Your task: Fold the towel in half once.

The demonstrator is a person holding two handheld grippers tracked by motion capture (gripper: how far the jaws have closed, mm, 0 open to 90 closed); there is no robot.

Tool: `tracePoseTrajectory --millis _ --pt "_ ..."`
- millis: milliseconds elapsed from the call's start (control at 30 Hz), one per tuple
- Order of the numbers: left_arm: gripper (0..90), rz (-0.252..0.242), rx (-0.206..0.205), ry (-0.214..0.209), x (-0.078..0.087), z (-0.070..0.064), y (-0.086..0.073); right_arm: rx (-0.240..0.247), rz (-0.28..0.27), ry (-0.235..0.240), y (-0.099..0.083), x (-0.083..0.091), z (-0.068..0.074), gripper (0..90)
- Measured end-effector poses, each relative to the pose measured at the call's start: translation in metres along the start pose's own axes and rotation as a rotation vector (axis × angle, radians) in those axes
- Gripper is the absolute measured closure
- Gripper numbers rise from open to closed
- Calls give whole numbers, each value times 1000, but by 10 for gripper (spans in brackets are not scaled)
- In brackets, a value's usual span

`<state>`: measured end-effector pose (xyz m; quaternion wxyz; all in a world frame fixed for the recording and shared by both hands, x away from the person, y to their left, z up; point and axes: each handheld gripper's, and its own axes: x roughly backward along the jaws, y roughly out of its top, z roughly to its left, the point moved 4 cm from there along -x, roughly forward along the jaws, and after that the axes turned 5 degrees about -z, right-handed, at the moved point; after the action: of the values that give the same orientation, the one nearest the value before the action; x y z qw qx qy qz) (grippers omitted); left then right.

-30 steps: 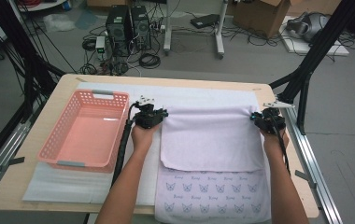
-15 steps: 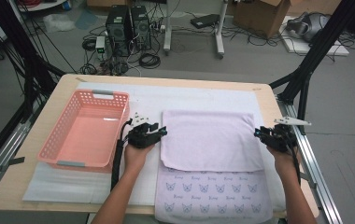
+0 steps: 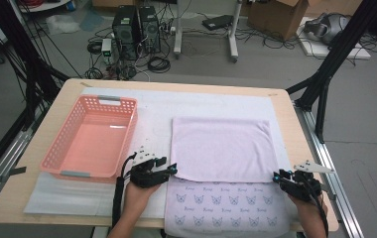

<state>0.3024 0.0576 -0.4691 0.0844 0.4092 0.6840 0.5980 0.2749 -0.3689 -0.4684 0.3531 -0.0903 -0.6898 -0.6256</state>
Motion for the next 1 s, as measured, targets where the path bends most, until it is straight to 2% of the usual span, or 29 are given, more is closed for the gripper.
tracePoseTrajectory --millis 67,100,167,233,300,367,467,567,667,833,1000 --pt "487 12 -2 -11 0 -4 -1 -7 -4 -10 -5 3 2 668" --pt "497 35 -2 -22 -1 -6 -3 -11 5 -13 -7 4 2 672" --pt "521 71 -26 -8 -5 -9 -4 -15 3 -17 -9 5 4 697" --pt "607 104 -52 12 -7 -11 -5 16 3 -28 -9 6 7 750" --pt "762 143 -72 34 -11 -13 -7 51 9 -44 -8 5 11 788" --pt "845 147 -101 53 -11 -15 -7 60 16 -43 -7 5 12 830" --pt "869 145 -94 60 -10 -16 -8 46 9 -28 -8 6 10 854" --pt "875 120 -52 49 -5 -15 -8 56 -5 -40 -8 8 10 861" --pt "875 95 -17 22 5 -14 -10 47 -14 -25 -8 13 12 861" --pt "875 41 -8 0 24 -19 -13 23 -46 17 -6 31 16 861" --pt "874 -7 5 -28 30 -22 -9 25 -61 31 -6 40 20 855"
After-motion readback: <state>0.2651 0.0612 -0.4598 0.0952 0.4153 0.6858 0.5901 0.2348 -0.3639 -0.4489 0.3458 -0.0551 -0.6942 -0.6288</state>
